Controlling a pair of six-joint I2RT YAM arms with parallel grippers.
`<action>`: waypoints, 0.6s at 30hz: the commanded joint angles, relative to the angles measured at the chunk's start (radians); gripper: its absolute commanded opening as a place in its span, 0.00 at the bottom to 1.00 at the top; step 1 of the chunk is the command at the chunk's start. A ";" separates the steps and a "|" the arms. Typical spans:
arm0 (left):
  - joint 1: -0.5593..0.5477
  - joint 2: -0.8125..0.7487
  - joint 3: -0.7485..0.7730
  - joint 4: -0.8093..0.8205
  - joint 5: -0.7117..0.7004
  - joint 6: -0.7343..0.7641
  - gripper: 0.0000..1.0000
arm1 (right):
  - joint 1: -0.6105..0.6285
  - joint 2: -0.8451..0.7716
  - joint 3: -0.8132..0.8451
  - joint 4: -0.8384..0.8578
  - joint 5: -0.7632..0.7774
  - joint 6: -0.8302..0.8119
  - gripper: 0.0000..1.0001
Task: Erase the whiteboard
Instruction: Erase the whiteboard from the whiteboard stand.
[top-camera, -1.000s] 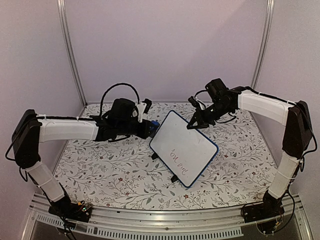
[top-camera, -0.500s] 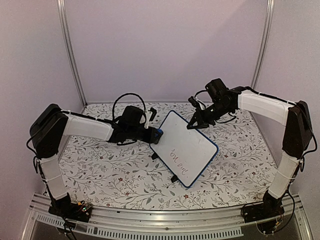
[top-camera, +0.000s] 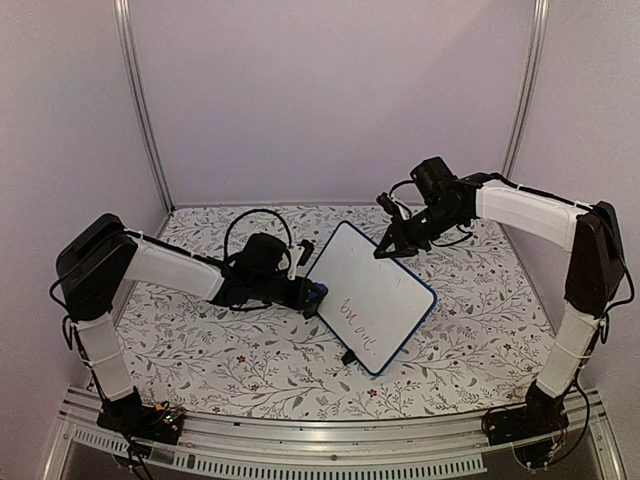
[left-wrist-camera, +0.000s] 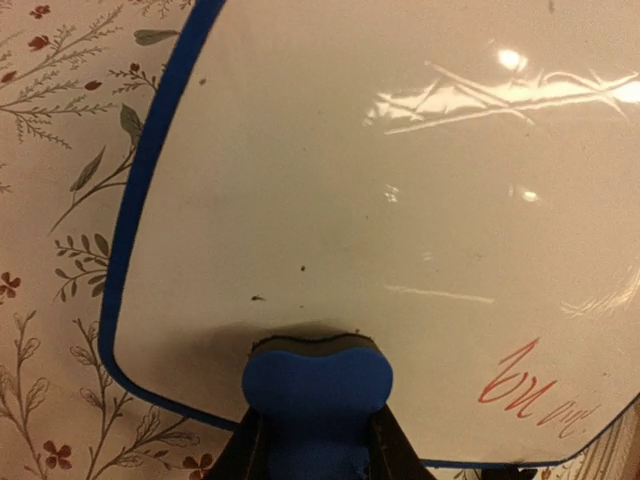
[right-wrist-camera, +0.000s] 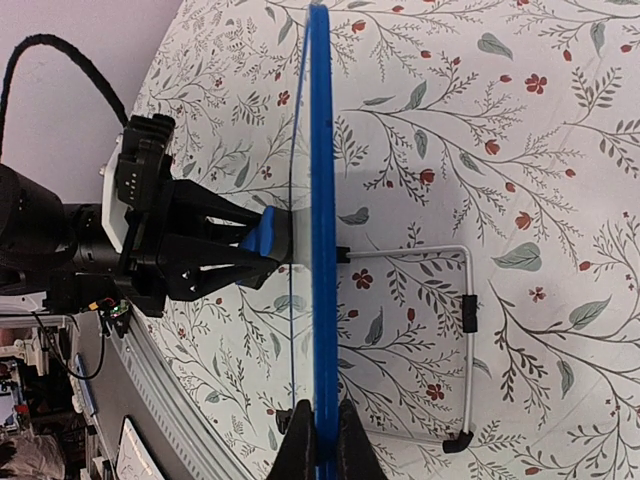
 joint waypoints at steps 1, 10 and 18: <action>-0.055 -0.009 -0.038 -0.053 0.055 -0.009 0.00 | 0.040 0.031 -0.034 -0.097 0.035 -0.024 0.00; -0.067 -0.128 -0.051 -0.045 0.032 0.029 0.00 | 0.040 0.030 -0.035 -0.099 0.036 -0.025 0.00; -0.088 -0.161 0.076 -0.124 0.041 0.142 0.00 | 0.040 0.027 -0.035 -0.099 0.038 -0.025 0.00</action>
